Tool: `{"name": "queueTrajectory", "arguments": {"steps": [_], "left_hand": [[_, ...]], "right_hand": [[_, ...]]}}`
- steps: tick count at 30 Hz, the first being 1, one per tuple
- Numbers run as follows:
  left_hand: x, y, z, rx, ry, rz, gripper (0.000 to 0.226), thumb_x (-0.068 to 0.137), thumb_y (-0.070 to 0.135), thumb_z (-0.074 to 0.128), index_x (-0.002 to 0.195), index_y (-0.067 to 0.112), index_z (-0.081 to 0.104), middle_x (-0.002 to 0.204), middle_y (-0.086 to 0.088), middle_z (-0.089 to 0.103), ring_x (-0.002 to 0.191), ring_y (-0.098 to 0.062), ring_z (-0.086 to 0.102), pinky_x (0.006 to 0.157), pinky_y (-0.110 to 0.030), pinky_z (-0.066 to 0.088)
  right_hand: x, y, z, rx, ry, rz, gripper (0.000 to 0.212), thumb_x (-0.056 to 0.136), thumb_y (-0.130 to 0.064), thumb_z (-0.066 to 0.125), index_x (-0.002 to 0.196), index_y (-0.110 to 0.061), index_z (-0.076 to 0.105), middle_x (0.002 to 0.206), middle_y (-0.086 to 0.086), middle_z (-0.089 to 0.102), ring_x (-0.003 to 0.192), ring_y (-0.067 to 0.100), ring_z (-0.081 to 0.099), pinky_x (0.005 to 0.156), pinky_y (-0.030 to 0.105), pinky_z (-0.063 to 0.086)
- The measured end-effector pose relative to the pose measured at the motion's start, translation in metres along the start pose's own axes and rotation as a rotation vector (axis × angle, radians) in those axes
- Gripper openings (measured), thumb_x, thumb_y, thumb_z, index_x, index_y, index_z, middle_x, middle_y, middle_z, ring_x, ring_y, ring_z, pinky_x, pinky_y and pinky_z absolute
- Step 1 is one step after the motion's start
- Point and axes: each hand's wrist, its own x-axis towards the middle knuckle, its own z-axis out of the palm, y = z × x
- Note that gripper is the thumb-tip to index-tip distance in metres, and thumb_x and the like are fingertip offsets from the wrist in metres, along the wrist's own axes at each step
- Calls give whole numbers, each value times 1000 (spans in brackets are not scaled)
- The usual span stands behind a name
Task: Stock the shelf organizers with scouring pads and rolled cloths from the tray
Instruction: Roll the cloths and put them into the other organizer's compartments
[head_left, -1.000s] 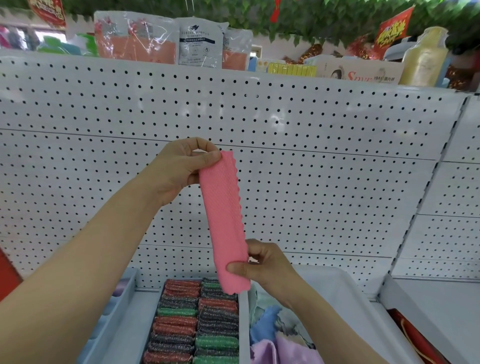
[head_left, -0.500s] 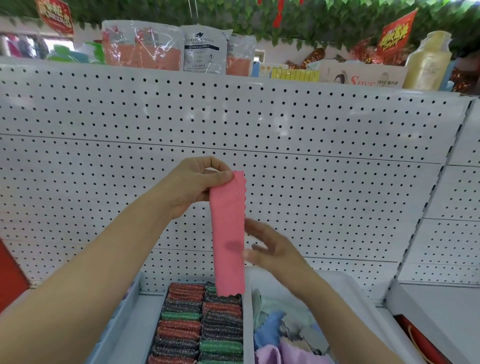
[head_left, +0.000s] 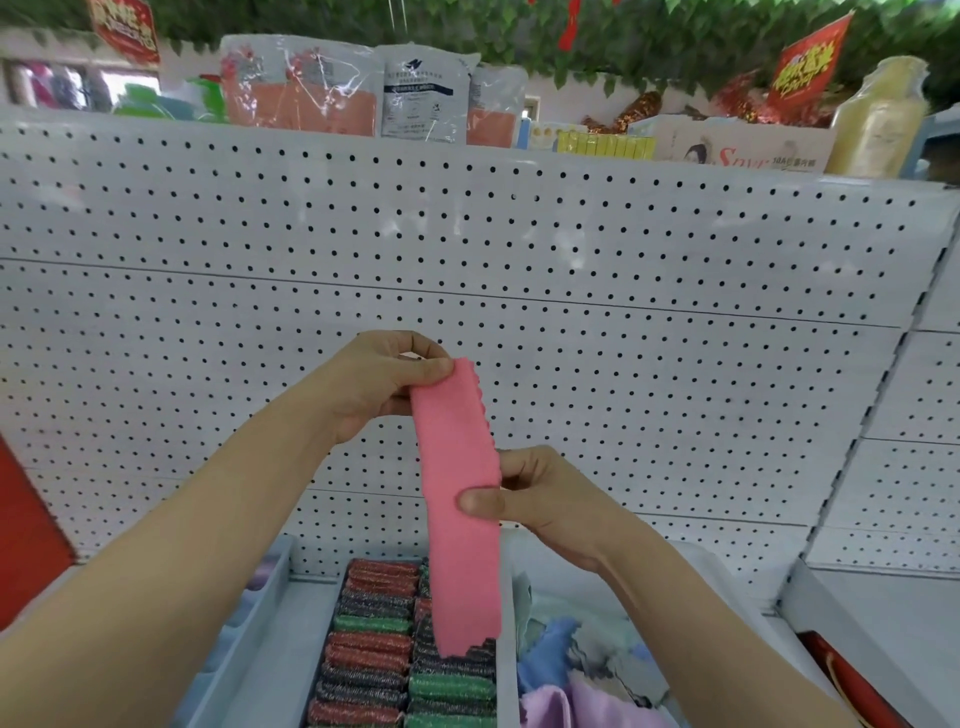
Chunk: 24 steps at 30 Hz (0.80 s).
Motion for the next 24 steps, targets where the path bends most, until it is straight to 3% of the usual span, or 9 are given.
{"name": "queueTrajectory", "arguments": {"steps": [5,7,9,11,13,17,20,22,24], "left_hand": [[2,-13,-2,-137,-28,-142,11,86,11,70,95,5,69,84,-4,70,68,-10,66,59,-18,54],[3,-19,-2,-201,-58,-212,24,79,12,72,100,2,69,88,-7,69,70,-12,65,60,-18,56],[2,-27,1,-258,-95,-276,35,77,10,71,110,-3,67,94,-12,69,74,-15,65,60,-19,58],[0,-32,7,-329,-124,-340,35,84,1,64,117,-7,63,99,-18,67,73,-17,66,57,-21,58],[-1,-38,14,-428,-118,-399,22,95,-8,48,111,-7,63,87,-19,68,64,-17,69,53,-21,59],[-9,-43,27,-540,-176,-450,25,98,-11,38,92,-5,62,71,-15,65,53,-14,67,48,-18,56],[-16,-44,34,-413,-204,-375,19,99,10,51,103,-2,66,83,-15,66,64,-17,68,58,-24,60],[-15,-46,35,-325,-183,-268,45,93,43,56,114,5,67,95,-13,69,84,-23,70,74,-36,61],[-17,-44,37,-312,-187,-131,58,83,62,51,109,14,71,103,-8,72,97,-23,69,84,-39,57]], "right_hand": [[-2,-19,2,-274,118,-216,15,78,-18,82,93,-18,81,144,-21,46,137,2,39,110,41,40],[-1,-24,2,-253,119,-289,16,79,-18,81,95,-17,80,152,-23,37,142,-2,29,113,46,35],[-1,-29,2,-201,90,-329,18,81,-13,78,99,-16,79,149,-18,46,143,2,32,113,52,34],[-1,-34,3,-143,78,-344,20,83,-10,74,102,-14,77,139,-11,58,136,9,46,104,49,44],[-1,-38,4,-34,91,-330,22,83,-7,72,104,-7,75,125,-1,68,111,15,64,83,36,54],[6,-38,3,59,279,-342,17,78,-11,78,95,-10,77,91,8,75,80,20,67,71,33,54],[13,-37,-1,155,390,-333,23,72,-15,76,94,-9,76,88,6,74,81,20,67,75,35,54],[14,-38,-4,194,439,-319,25,71,-15,76,96,-9,76,89,7,75,82,20,66,76,37,55],[15,-38,-6,208,479,-294,24,73,-13,76,97,-8,76,91,9,74,83,22,65,79,42,55]]}}
